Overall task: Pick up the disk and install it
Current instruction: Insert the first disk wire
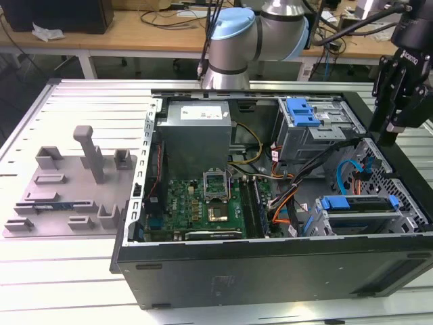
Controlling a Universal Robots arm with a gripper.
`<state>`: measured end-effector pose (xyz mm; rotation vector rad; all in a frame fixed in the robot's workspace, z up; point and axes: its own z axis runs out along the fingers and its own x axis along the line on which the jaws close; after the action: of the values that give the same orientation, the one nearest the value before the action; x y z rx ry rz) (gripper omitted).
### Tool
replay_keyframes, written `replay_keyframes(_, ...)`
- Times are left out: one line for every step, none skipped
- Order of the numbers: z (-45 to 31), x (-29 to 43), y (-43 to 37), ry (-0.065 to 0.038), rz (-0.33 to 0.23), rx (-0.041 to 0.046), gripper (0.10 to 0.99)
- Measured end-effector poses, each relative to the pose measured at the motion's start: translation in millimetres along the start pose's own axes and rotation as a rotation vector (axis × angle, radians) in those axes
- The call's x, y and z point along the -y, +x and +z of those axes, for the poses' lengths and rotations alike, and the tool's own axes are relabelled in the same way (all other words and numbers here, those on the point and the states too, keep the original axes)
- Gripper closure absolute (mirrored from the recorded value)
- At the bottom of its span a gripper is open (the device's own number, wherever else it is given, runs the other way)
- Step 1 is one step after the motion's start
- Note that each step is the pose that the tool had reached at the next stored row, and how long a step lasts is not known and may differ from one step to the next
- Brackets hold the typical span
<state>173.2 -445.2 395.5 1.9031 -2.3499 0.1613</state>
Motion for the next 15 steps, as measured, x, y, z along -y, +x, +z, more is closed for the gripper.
replay_keyframes(0.3, 0.1, -1.9, 0.000, -0.001, -0.0130, 0.643)
replay_keyframes(0.5, 0.2, -2.8, -0.002, -0.002, -0.0212, 0.643)
replay_keyframes(1.1, 0.6, -4.3, -0.006, -0.004, -0.0360, 0.643)
replay_keyframes(1.3, 0.7, -5.3, -0.010, -0.006, -0.0468, 0.643)
replay_keyframes(2.0, 1.0, -6.7, -0.013, -0.008, -0.0573, 0.643)
replay_keyframes(2.6, 1.3, -7.7, -0.014, -0.009, -0.0656, 0.643)
replay_keyframes(3.2, 1.8, -8.6, -0.013, -0.009, -0.0731, 0.643)
replay_keyframes(4.3, 2.8, -9.8, -0.013, -0.009, -0.0810, 0.643)
replay_keyframes(5.1, 3.9, -10.7, -0.012, -0.009, -0.0869, 0.643)
replay_keyframes(7.0, 7.6, -12.7, -0.010, -0.009, -0.1026, 0.643)
replay_keyframes(8.3, 10.5, -14.0, -0.009, -0.009, -0.1179, 0.643)
replay_keyframes(9.0, 11.9, -15.0, -0.012, -0.009, -0.1333, 0.643)
replay_keyframes(9.8, 12.1, -16.3, -0.013, -0.010, -0.1455, 0.643)
replay_keyframes(10.7, 11.9, -18.1, -0.014, -0.010, -0.1608, 0.643)
replay_keyframes(11.8, 11.7, -19.5, -0.014, -0.010, -0.1719, 0.643)
